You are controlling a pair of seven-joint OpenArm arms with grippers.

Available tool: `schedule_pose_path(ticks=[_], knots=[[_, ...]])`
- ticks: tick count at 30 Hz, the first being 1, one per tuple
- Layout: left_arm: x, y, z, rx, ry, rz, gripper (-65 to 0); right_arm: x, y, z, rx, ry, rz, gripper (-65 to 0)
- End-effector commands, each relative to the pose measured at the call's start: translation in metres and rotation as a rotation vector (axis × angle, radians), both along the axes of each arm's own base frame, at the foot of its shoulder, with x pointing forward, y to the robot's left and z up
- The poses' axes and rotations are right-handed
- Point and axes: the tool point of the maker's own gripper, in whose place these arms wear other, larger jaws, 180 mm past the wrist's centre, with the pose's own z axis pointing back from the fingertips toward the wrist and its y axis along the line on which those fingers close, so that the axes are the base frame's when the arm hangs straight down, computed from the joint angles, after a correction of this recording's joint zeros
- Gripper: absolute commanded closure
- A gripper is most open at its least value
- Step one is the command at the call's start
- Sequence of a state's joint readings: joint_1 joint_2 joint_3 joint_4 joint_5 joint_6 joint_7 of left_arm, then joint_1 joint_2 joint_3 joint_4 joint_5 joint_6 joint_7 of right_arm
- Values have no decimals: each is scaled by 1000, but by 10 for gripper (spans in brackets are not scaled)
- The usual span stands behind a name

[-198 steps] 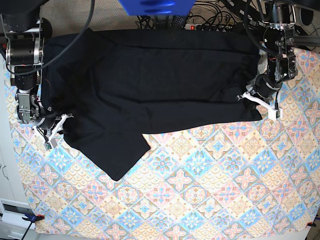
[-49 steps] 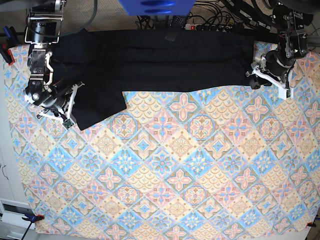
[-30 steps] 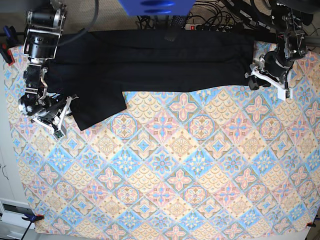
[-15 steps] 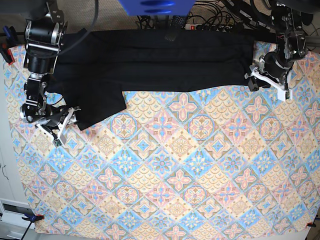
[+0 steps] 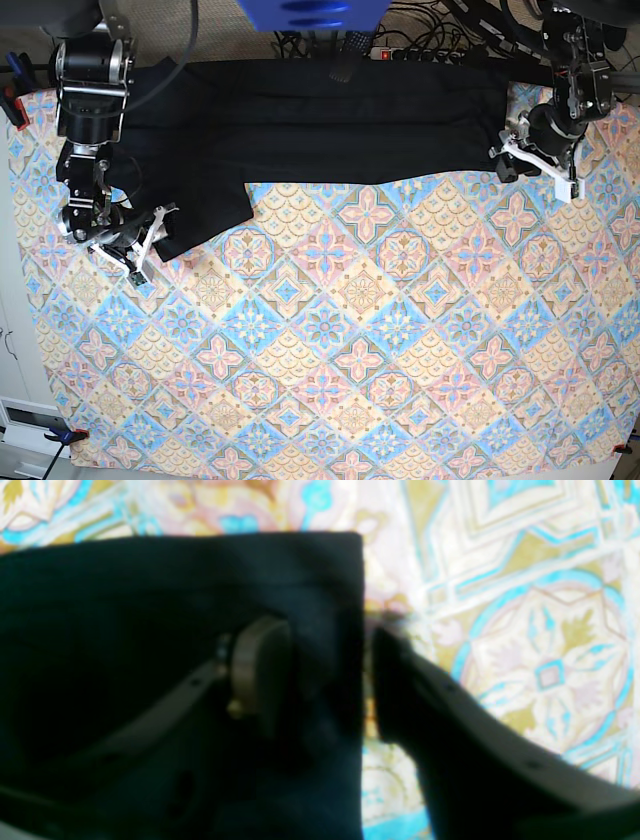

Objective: Fold the T-shirt properly
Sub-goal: 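Fold the sleeve up onto the shirt with the right gripper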

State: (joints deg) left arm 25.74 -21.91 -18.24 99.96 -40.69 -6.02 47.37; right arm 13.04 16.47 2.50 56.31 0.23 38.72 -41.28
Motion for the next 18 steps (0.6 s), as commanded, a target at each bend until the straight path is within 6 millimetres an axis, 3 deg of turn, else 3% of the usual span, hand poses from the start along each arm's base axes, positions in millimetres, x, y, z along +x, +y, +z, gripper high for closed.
schedule_pose_path(ticks=[1, 8, 13, 18], knots=[[5, 3, 8, 12, -29, -8, -300, 1, 12, 0, 21, 8, 27, -212], [5, 4, 9, 13, -29, -6, -300, -19, 16, -7, 15, 26, 39, -51], [5, 4, 9, 13, -29, -6, -300, -19, 15, 19, -55, -29, 82, -49], [5, 4, 9, 13, -29, -6, -300, -43, 0, 45, -144, -63, 77, -49]])
